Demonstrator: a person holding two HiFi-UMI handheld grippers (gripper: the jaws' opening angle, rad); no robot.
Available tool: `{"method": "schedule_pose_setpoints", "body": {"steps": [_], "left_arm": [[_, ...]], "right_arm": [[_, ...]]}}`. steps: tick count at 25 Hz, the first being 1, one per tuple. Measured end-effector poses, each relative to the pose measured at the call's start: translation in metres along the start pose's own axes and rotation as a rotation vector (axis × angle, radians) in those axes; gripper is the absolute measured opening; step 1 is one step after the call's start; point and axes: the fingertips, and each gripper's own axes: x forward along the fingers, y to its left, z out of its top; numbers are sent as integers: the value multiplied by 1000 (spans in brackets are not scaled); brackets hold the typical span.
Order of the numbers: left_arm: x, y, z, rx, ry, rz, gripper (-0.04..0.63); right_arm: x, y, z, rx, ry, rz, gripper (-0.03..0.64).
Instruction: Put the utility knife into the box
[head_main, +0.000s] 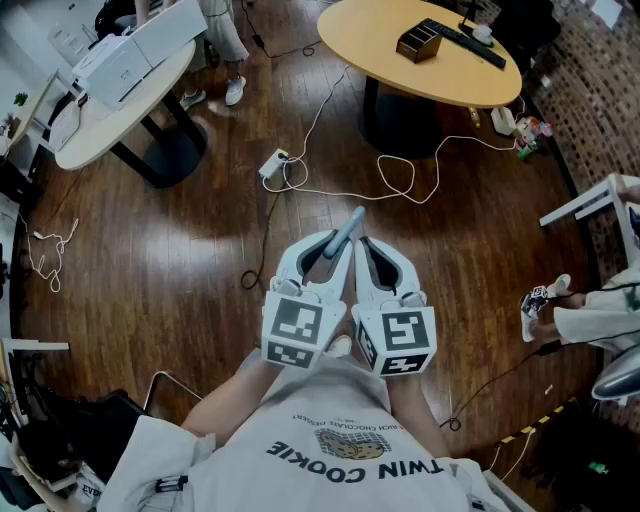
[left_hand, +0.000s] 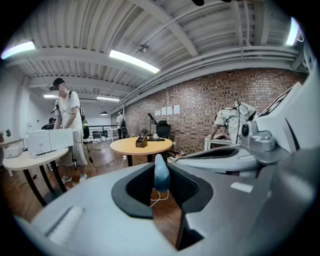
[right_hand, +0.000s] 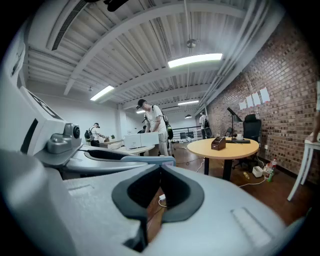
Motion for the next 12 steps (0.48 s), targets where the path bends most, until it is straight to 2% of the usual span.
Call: {"method": "schedule_pose_setpoints", "body": {"steps": [6, 12], "left_arm": [[25, 21, -6, -20, -1, 0, 74], [61, 60, 0, -25, -3, -20, 74]], "right_arm": [[33, -9, -3, 12, 10, -2, 3], [82, -22, 7, 11, 16, -27, 3]]}}
